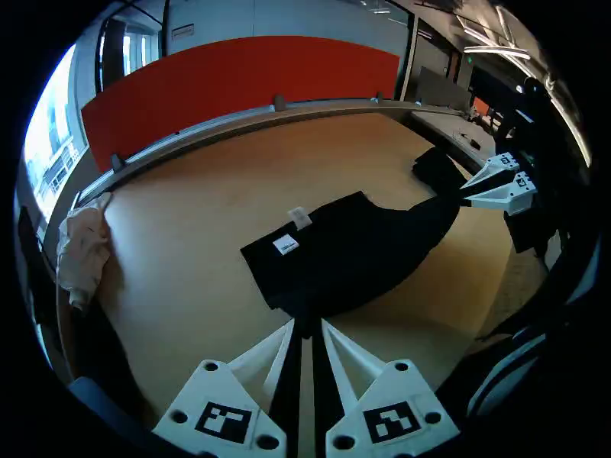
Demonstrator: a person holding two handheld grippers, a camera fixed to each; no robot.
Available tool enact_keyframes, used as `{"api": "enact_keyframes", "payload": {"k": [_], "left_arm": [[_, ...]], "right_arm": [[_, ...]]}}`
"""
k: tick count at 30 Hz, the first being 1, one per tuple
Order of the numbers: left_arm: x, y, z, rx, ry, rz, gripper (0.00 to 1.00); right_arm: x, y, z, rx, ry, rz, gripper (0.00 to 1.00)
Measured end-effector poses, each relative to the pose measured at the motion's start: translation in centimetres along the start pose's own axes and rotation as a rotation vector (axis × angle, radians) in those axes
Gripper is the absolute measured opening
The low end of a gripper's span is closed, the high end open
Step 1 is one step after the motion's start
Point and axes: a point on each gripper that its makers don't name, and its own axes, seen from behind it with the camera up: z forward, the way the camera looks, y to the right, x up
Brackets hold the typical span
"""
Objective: Fold towel
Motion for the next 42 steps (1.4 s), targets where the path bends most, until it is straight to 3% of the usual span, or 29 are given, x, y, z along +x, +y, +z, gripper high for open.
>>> {"api": "enact_keyframes", "payload": {"k": [15, 32, 42], "left_arm": [[0.5, -1.0, 1.5, 0.006, -0.003, -0.004, 0.09], [2.3, -3.7, 5.7, 0.052, -0.008, -0.011, 0.09], [2.3, -4.7, 8.4, 0.061, -0.034, -0.016, 0.09]], "right_arm": [[-0.8, 0.4, 1.6, 0.01, -0.037, -0.005, 0.11], [-1.0, 4.9, 6.3, -0.031, -0.093, -0.003, 0.11], [-1.9, 6.5, 8.4, -0.044, -0.122, 0.034, 0.11]]}}
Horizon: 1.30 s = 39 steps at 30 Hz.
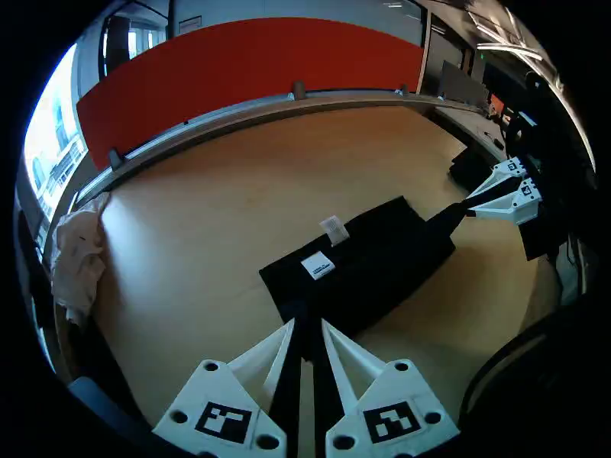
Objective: Fold towel
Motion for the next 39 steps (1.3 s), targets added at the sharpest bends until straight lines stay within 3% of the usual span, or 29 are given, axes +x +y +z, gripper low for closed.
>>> {"api": "enact_keyframes", "payload": {"k": [18, 32, 39], "left_arm": [[-0.9, -0.5, 3.8, 0.006, -0.027, -0.015, 0.09], [-1.1, -1.5, 6.4, 0.041, -0.037, -0.028, 0.1], [-1.2, -1.9, 7.6, 0.06, -0.046, -0.012, 0.12]], "right_arm": [[-2.1, 1.7, 2.9, -0.012, -0.065, 0.036, 0.11], [-2.2, 2.9, 5.1, -0.028, -0.09, 0.07, 0.11], [-2.6, 3.3, 5.8, -0.036, -0.109, 0.065, 0.12]]}}
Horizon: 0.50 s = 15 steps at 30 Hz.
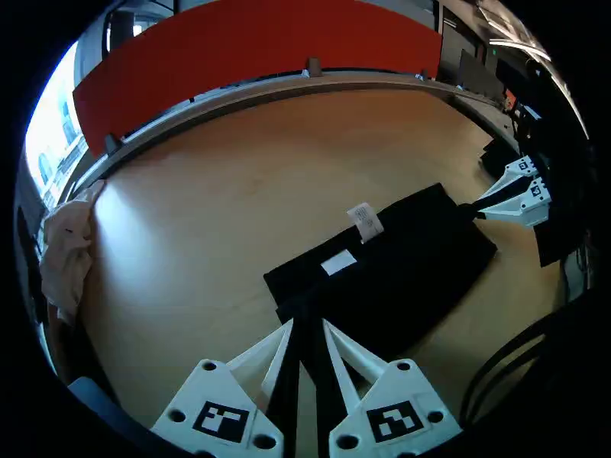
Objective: Fold towel
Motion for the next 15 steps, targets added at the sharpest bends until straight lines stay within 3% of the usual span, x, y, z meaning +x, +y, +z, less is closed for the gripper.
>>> {"api": "enact_keyframes", "payload": {"k": [15], "left_arm": [[0.21, -0.8, 0.96, 0.021, -0.007, 0.012, 0.27]], "right_arm": [[-0.13, 0.82, 1.07, -0.029, -0.027, -0.035, 0.22]]}}
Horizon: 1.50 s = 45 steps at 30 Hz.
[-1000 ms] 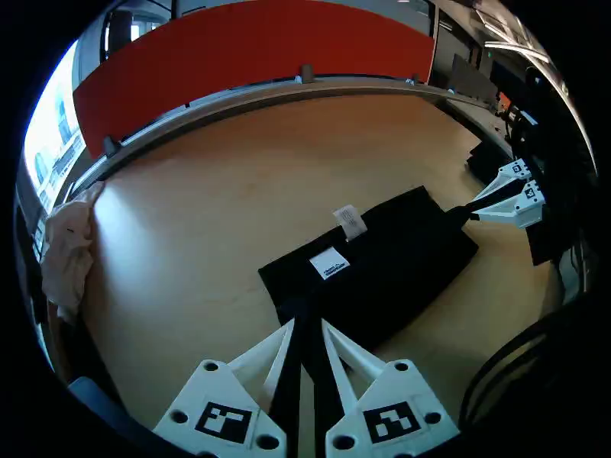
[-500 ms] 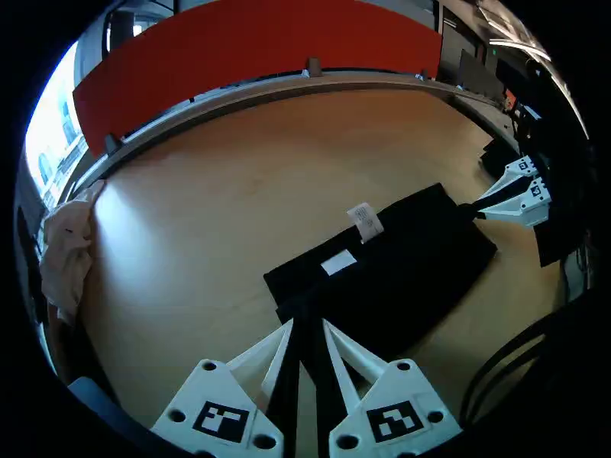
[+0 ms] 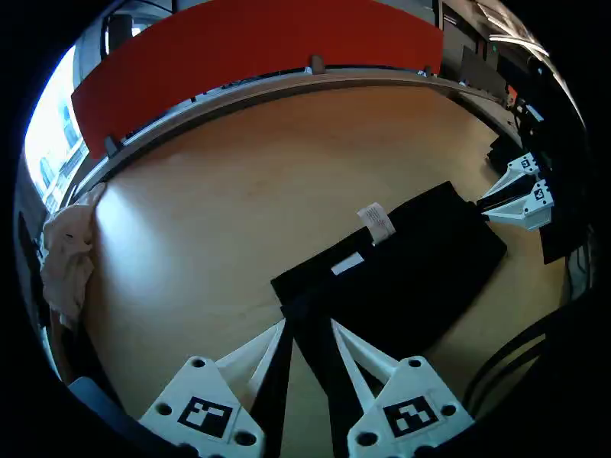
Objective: Fold towel
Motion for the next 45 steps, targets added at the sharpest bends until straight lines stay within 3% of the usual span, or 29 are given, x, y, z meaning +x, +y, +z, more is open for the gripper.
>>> {"api": "enact_keyframes", "payload": {"k": [3, 9, 15, 17, 23, 33, 45], "left_arm": [[0.0, -0.3, 0.2, 0.01, -0.003, 0.002, 0.33], [0.0, -1.0, 0.5, 0.036, -0.007, 0.009, 0.5], [0.1, -1.6, 0.7, 0.052, -0.016, 0.024, 0.75], [0.2, -1.8, 0.7, 0.054, -0.017, 0.027, 0.83], [0.8, -2.4, 0.9, 0.074, -0.005, 0.025, 0.91], [1.8, -3.4, 0.9, 0.103, 0.01, 0.022, 0.92], [2.6, -4.3, 0.1, 0.121, 0.027, 0.006, 0.92]], "right_arm": [[0.0, 0.3, 0.1, -0.008, -0.004, -0.003, 0.29], [0.0, 1.5, 0.4, -0.05, -0.005, -0.01, 0.64], [0.3, 2.1, 0.5, -0.064, 0.0, -0.003, 0.72], [0.5, 2.3, 0.5, -0.068, 0.005, 0.0, 0.8], [1.2, 3.1, 0.6, -0.085, 0.017, 0.001, 0.87], [2.4, 4.3, 0.7, -0.116, 0.042, 0.006, 0.95], [3.9, 5.5, 0.1, -0.144, 0.077, -0.003, 0.94]]}}
